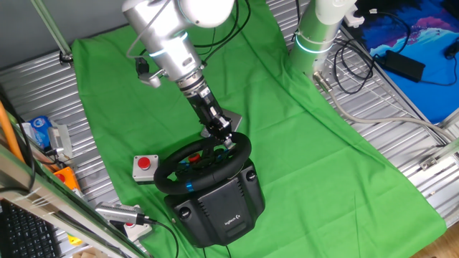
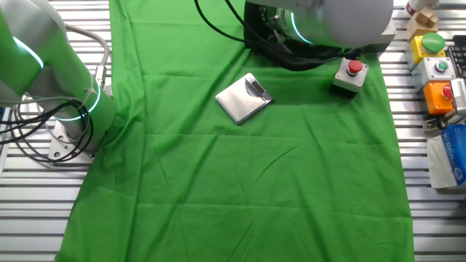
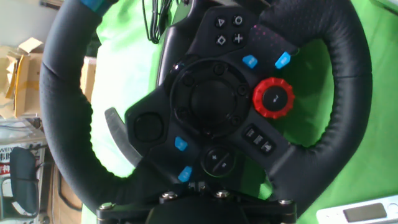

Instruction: Rotate the steering wheel 90 degrees clockwise

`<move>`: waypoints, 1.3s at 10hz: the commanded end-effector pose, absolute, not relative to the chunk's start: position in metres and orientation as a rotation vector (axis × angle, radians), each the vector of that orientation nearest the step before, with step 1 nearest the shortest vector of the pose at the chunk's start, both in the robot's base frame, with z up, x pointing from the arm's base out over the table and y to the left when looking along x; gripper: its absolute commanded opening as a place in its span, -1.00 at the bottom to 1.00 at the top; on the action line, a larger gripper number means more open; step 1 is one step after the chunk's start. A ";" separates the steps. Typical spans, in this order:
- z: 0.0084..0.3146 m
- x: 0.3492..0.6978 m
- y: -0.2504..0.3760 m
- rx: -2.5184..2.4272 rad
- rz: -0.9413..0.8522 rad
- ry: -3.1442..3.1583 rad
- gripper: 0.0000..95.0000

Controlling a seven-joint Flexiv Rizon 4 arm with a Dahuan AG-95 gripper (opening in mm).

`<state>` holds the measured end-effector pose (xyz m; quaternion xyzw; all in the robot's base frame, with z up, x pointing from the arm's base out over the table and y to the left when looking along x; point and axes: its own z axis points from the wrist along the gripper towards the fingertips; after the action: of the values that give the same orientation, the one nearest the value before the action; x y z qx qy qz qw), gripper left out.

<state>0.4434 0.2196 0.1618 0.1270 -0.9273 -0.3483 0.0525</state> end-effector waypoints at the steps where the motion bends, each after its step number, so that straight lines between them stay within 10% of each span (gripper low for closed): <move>1: 0.161 0.445 0.222 0.382 -1.056 -2.820 -1.00; 13: 0.191 0.460 0.244 0.282 -1.105 -2.809 -1.00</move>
<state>0.4596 0.2460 0.1920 0.0923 -0.9257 -0.3629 0.0533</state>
